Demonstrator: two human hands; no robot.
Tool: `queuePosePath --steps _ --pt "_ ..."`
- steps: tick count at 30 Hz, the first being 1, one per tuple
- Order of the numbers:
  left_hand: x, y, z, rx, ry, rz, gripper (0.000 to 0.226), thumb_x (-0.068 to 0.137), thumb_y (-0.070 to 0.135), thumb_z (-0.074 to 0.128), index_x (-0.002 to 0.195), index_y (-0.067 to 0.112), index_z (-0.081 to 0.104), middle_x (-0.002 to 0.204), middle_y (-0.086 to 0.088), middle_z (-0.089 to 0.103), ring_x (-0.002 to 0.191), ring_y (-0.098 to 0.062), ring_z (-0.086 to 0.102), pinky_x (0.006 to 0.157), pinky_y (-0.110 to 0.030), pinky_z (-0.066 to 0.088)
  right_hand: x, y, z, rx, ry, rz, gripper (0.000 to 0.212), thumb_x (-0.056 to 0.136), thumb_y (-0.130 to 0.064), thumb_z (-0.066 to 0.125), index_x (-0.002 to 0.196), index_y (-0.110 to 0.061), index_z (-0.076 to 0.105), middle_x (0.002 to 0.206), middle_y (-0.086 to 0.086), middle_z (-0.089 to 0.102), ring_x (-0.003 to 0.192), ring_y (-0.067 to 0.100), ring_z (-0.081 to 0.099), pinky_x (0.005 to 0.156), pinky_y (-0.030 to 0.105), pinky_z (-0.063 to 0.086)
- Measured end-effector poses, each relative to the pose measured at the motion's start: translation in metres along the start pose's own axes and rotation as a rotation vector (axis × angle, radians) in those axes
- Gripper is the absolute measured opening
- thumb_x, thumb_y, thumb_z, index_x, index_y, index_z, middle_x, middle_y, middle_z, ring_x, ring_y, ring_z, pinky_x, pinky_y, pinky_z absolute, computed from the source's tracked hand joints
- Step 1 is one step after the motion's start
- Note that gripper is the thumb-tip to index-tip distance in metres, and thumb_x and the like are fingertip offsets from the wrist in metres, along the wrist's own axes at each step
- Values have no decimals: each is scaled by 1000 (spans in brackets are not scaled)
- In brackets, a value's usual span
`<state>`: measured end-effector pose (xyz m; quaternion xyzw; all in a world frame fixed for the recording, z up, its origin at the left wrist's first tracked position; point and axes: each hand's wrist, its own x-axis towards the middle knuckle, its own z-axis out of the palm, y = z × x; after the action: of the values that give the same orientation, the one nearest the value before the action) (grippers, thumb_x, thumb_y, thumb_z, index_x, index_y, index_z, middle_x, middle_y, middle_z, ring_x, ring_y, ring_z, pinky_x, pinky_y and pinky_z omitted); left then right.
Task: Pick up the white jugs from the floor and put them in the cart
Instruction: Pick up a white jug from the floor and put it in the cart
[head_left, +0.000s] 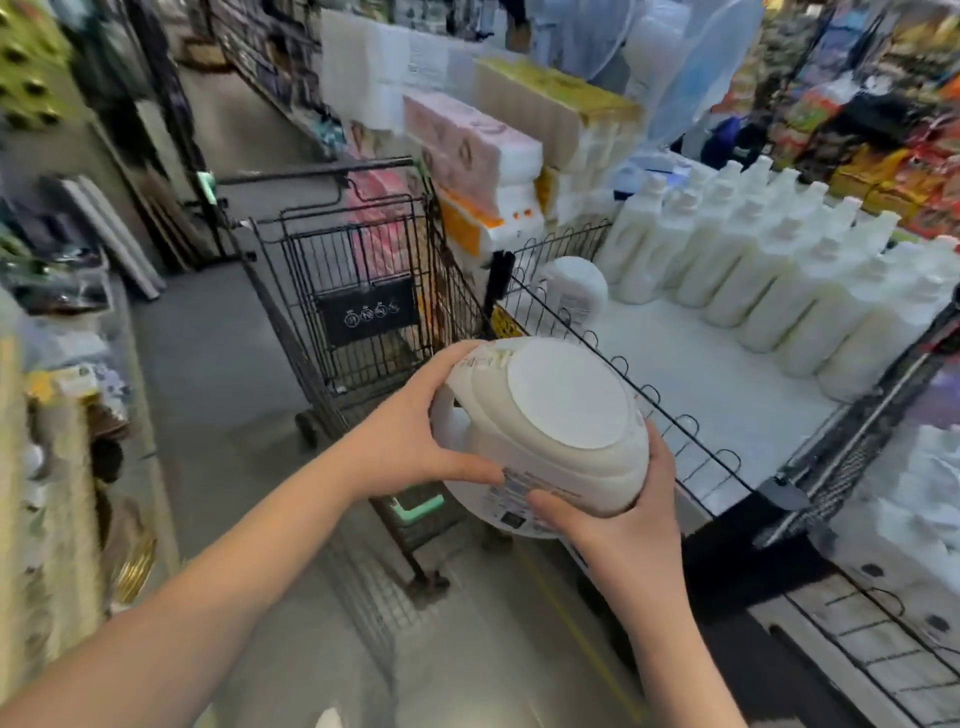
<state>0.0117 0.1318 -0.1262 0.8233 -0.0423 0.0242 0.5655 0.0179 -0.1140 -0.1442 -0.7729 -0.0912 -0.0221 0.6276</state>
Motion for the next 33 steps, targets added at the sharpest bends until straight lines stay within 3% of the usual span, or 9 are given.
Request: queuePosePath --steps 3,7,12,16,20,22,25,29,33 --pt "16 -27 -57 -2 10 -24 117 62 38 101 152 58 29 151 36 40 146 1 39 122 -46 39 27 -5 61 41 -17 20 114 43 -44 101 138 -65 43 136 -33 58 128 -4 59 108 48 55" --pt "37 -55 -118 7 7 -36 117 61 39 101 153 55 30 154 30 41 146 -2 40 121 -48 39 58 -13 121 76 -41 41 117 46 -34 104 142 -62 43 136 -33 58 124 -8 59 106 46 57" --pt "68 -80 -177 44 9 -45 113 64 30 100 150 56 32 145 40 42 140 9 41 120 -46 41 104 -15 182 81 -68 33 115 50 -28 105 141 -62 42 140 -29 57 129 -2 59 107 47 56" --pt "102 -99 -216 67 14 -62 114 62 36 100 151 54 31 145 37 43 140 6 42 120 -44 41 145 -13 219 64 -84 4 108 59 -20 103 137 -64 42 130 -39 56 122 -14 57 101 28 53" --pt "138 -117 -253 81 38 -59 113 64 32 100 153 49 32 144 37 43 138 12 40 122 -40 38 195 -10 257 94 -112 -11 104 59 -15 102 133 -58 43 118 -47 57 114 -20 58 81 6 53" --pt "159 -128 -271 99 47 -69 113 65 32 99 153 49 31 145 37 43 138 12 40 122 -40 38 221 -3 276 112 -123 -11 105 58 -15 103 131 -61 43 120 -45 58 116 -17 59 80 6 53" --pt "194 -145 -294 102 54 -87 111 64 32 100 150 55 33 144 36 45 138 8 43 121 -42 40 258 5 301 130 -116 -12 109 53 -25 106 131 -67 42 127 -43 57 122 -14 58 91 15 54" --pt "232 -170 -316 114 13 -118 112 62 31 101 149 56 34 145 32 47 138 4 46 117 -45 44 294 17 327 136 -98 -8 110 53 -16 105 132 -62 44 126 -43 57 121 -16 57 87 8 52" --pt "259 -193 -334 108 -17 -152 111 62 28 100 148 55 36 144 30 50 137 0 48 114 -48 47 321 22 349 106 -116 15 106 55 -11 104 123 -69 47 122 -44 58 118 -17 57 83 5 51"
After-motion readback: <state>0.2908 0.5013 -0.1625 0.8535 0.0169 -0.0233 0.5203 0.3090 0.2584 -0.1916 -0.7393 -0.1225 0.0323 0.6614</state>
